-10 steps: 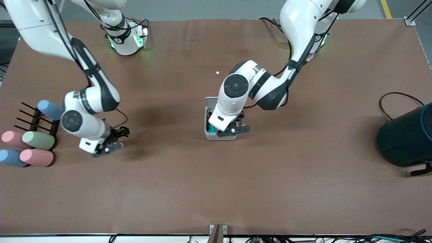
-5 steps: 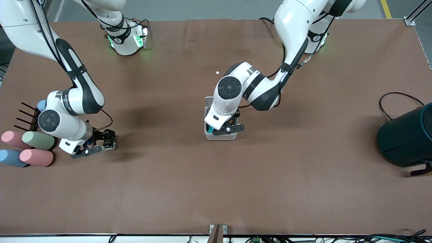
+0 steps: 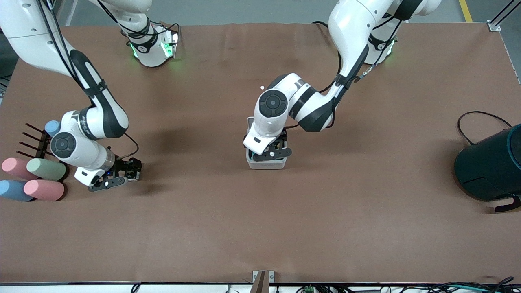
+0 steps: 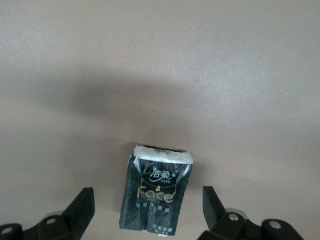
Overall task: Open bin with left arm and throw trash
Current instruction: 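Grasp the black packet with the right gripper while the left gripper withdraws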
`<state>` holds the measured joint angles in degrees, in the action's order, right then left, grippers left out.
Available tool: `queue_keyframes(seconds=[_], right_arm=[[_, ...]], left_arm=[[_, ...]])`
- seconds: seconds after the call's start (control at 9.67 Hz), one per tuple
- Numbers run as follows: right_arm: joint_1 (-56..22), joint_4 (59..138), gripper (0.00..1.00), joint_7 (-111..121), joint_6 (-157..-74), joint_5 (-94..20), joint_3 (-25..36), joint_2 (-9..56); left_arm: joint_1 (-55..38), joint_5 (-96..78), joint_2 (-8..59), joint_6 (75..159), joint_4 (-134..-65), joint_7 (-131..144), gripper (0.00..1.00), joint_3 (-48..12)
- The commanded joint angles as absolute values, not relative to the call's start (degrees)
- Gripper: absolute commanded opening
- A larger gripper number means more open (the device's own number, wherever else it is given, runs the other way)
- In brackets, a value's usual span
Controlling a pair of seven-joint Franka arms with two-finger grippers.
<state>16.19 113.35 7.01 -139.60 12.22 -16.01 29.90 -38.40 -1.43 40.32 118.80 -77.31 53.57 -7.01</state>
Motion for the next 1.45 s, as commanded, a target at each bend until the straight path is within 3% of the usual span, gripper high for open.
queue_keyframes(seconds=[0.0, 0.62, 0.83, 1.03, 1.34], right_arm=[[17.14, 114.52, 0.93, 6.50, -142.72, 12.74, -16.70, 30.66], [18.02, 114.61, 0.79, 7.03, -145.63, 15.56, -16.17, 32.87], [16.97, 114.52, 0.66, 6.16, -145.29, 15.56, -16.17, 32.78], [17.05, 114.52, 0.53, 5.80, -145.20, 15.56, -16.17, 32.78], [17.14, 113.21, 0.53, 4.67, -142.93, 15.47, -16.43, 32.78]], left_arm=[[-35.71, -1.24, 35.88, 111.93, -76.99, 50.91, 1.00, -6.33], [-20.49, 2.55, 21.55, 92.49, -77.43, 29.91, 1.00, -6.59], [-15.41, 2.55, 17.16, 87.56, -77.43, 24.63, 1.00, -6.59], [-10.66, 2.55, 14.34, 87.01, -77.34, 24.26, 1.00, -6.42], [-4.13, 2.45, 11.71, 87.01, -76.99, 19.11, 1.00, -6.42]])
